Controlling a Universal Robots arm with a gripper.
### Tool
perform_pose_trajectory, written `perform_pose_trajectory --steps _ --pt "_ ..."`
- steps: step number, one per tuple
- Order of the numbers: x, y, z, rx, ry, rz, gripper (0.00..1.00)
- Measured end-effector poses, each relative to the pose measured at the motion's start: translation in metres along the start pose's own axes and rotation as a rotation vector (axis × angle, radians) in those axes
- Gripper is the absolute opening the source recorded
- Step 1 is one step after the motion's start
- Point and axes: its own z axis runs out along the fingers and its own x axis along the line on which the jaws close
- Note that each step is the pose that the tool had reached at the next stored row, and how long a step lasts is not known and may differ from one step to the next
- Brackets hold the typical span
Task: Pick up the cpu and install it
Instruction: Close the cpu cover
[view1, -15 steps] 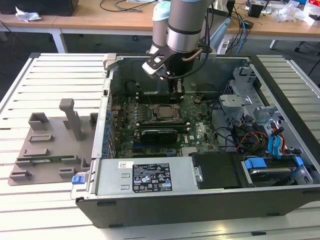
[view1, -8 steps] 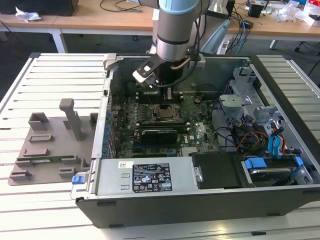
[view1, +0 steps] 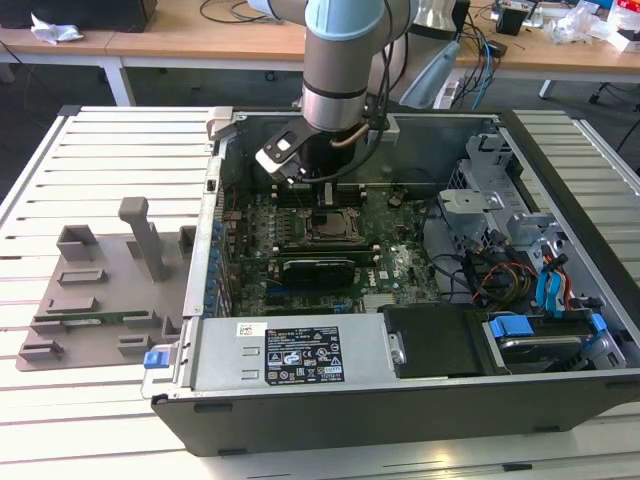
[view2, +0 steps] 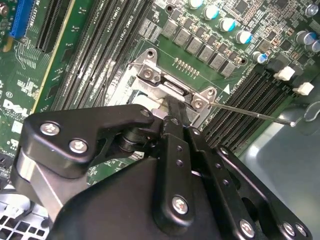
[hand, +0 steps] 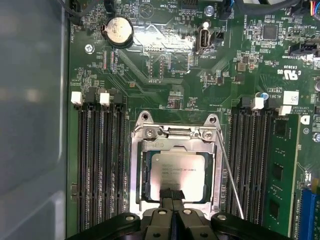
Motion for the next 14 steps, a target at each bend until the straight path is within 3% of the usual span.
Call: perform_pose_trajectory --steps 4,6,8,14 --pt "0.0000 0.0003 0.0007 0.0002 0.0001 0.000 0.11" --pt "0.0000 0.0058 -0.0005 -0.0005 0.0008 0.000 0.11" --pt "-0.0005 0.0112 -0.0049 0.0011 0.0002 0.000 0.11" --pt "-0.0009 0.0116 -0.0137 0.0012 0.0002 0.000 0.11"
